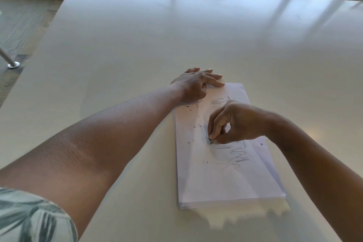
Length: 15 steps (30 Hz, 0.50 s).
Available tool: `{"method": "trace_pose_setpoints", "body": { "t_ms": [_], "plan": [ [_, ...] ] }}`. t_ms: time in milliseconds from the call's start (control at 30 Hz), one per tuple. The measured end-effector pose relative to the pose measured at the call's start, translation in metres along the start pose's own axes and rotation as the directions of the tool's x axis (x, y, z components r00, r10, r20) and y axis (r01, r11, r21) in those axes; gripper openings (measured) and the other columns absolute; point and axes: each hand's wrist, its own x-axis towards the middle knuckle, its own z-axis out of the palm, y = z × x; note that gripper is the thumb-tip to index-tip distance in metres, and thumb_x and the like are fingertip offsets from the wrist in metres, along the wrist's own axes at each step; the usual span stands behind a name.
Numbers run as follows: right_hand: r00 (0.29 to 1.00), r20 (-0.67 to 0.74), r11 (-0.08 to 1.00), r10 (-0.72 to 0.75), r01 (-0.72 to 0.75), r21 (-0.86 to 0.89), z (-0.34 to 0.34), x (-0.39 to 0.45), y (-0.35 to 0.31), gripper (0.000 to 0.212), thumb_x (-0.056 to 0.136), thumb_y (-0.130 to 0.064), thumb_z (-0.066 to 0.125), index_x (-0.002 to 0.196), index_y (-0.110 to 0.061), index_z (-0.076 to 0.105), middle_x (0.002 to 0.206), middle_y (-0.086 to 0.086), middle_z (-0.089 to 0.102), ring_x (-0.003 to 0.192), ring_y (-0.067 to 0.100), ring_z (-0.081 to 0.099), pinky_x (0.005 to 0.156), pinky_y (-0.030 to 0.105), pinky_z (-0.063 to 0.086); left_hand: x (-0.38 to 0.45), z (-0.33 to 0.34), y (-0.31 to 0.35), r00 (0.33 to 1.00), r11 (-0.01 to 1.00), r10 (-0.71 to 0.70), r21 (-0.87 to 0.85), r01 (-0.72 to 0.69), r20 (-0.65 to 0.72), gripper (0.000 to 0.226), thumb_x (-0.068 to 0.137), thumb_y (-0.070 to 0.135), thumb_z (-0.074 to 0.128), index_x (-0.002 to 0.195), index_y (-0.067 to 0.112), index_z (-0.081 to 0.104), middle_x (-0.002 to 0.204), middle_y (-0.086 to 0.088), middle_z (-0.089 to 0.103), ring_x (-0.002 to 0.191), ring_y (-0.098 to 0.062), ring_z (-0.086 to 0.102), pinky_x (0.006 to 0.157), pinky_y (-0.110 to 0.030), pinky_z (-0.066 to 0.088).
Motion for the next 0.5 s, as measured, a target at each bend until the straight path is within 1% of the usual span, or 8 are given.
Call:
{"method": "trace_pose_setpoints", "body": {
  "t_ms": [33,67,133,200,267,367,500],
  "plan": [
    [1.0,-0.008,1.0,0.004,-0.003,0.011,-0.001,-0.002,0.0,0.008,0.077,-0.014,0.083,0.085,-0.016,0.081,0.089,-0.011,0.075,0.077,0.009,0.068,0.077,0.027,0.055,0.0,0.0,0.0,1.0,1.0,-0.001,0.0,0.001,0.001,0.064,0.096,0.006,0.037,0.138,0.05,0.058,0.156,0.028,0.04,0.152,0.002,0.021,0.127,-0.031,0.007],
    [0.998,-0.057,0.999,-0.004,0.006,0.034,-0.002,-0.003,0.002,0.008,0.077,-0.013,0.083,0.085,-0.015,0.081,0.089,-0.01,0.075,0.077,0.012,0.069,0.076,0.027,0.056,0.0,0.0,0.0,1.0,1.0,-0.001,0.002,0.001,0.005,0.065,0.096,0.006,0.037,0.138,0.05,0.057,0.156,0.029,0.04,0.152,0.002,0.021,0.127,-0.032,0.007],
    [0.978,-0.208,0.995,0.01,0.011,0.1,-0.004,-0.004,0.005,0.008,0.076,-0.009,0.084,0.083,-0.012,0.08,0.087,-0.006,0.075,0.075,0.014,0.069,0.073,0.024,0.056,0.001,0.0,0.0,1.0,1.0,0.001,0.004,-0.001,0.01,0.066,0.095,0.007,0.036,0.138,0.052,0.057,0.157,0.029,0.039,0.153,0.002,0.02,0.128,-0.032,0.006],
    [0.944,-0.323,0.99,0.068,-0.024,0.14,-0.004,-0.003,0.01,0.008,0.075,-0.006,0.084,0.081,-0.011,0.08,0.084,-0.005,0.075,0.072,0.011,0.069,0.072,0.019,0.055,0.001,0.001,-0.001,1.0,1.0,-0.004,0.001,0.004,0.011,0.067,0.095,0.007,0.035,0.138,0.053,0.056,0.156,0.03,0.039,0.153,0.003,0.019,0.128,-0.033,0.006],
    [0.913,-0.387,0.988,0.129,-0.084,0.13,-0.002,-0.001,0.014,0.009,0.075,-0.006,0.084,0.078,-0.014,0.08,0.082,-0.008,0.074,0.07,0.007,0.069,0.071,0.018,0.054,0.002,0.002,-0.003,1.0,1.0,-0.012,-0.005,0.012,0.02,0.067,0.095,0.007,0.034,0.137,0.053,0.057,0.156,0.032,0.038,0.153,0.003,0.018,0.128,-0.033,0.005],
    [0.879,-0.43,0.978,0.206,-0.166,0.129,0.001,0.002,0.017,0.012,0.075,-0.007,0.083,0.075,-0.019,0.079,0.081,-0.011,0.074,0.07,0.008,0.068,0.073,0.024,0.057,0.005,0.002,-0.004,0.999,1.0,-0.016,-0.018,0.017,0.029,0.066,0.095,0.007,0.035,0.137,0.054,0.056,0.156,0.033,0.038,0.152,0.004,0.018,0.128,-0.034,0.006],
    [0.876,-0.399,0.963,0.27,-0.247,0.109,-0.002,0.006,0.01,0.022,0.075,-0.009,0.083,0.069,-0.028,0.075,0.081,-0.011,0.073,0.072,0.009,0.067,0.077,0.024,0.058,0.005,0.0,-0.005,0.999,0.998,-0.031,-0.06,0.033,0.036,0.069,0.093,0.004,0.033,0.137,0.053,0.057,0.154,0.033,0.04,0.151,0.006,0.018,0.128,-0.033,0.006]
  ]
}}
